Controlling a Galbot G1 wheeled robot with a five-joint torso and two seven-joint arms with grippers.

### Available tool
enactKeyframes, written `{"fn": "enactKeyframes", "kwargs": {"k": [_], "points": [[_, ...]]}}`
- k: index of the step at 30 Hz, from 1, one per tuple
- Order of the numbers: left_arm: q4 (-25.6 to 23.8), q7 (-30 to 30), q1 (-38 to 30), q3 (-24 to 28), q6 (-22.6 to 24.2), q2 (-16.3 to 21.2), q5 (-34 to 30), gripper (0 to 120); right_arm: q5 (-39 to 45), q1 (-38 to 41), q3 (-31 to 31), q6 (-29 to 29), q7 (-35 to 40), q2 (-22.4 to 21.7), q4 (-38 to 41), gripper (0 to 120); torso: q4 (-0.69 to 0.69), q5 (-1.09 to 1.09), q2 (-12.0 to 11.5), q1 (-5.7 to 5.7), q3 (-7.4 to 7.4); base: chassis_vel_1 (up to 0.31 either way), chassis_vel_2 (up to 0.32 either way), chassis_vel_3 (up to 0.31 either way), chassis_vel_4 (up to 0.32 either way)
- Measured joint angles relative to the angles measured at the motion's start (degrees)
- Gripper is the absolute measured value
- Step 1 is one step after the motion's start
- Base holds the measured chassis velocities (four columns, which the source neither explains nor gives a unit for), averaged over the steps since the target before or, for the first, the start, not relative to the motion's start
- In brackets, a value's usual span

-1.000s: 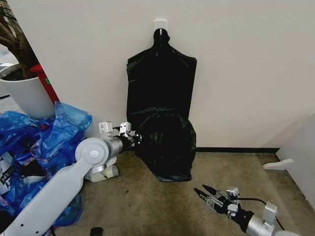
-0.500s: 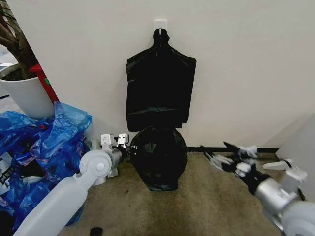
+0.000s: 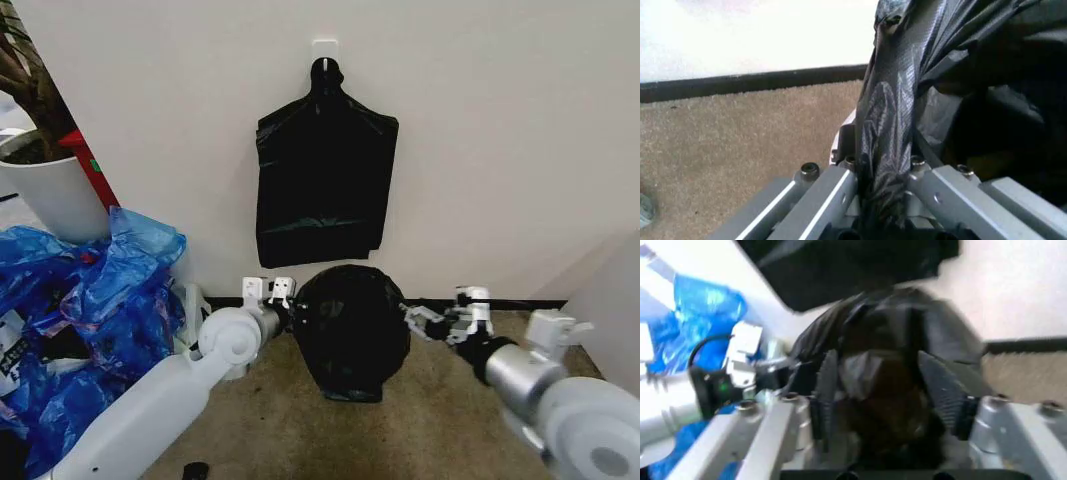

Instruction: Place the garbage bag over the trash bin.

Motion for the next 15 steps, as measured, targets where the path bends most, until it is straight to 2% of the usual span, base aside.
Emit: {"fn": "enactKeyframes", "kwargs": {"k": [6,8,11,15], "points": [[0.3,0.3,-2.2,4.0,-1.3,-0.3,1.3,1,-1.0,6.9,-9.4,0.0,3.0,1.1,-0.1,15,-0.02,-0.01,0.0,0.0,-0.01,0.0,0.0,0.0,0.0],[0.4,0.4,-2.4,4.3,-1.4,-0.4,1.5,1,-1.3,7.7,-10.2,0.0,3.2,1.3,-0.2,14,-0.03,-0.01,0.0,0.0,-0.01,0.0,0.0,0.0,0.0],[0.7,0.5,-3.7,6.1,-1.5,-1.2,2.6,1,-1.8,12.2,-14.8,0.0,6.6,2.5,-2.6,0,-0.04,0.0,0.0,0.0,-0.01,0.0,0.0,0.0,0.0],[0.7,0.4,-4.8,8.4,-1.7,-1.9,4.6,1,-1.7,18.5,-22.4,0.9,15.3,5.3,-6.6,0,-0.02,0.0,0.0,0.0,0.0,0.0,0.0,0.0,0.0]]}}
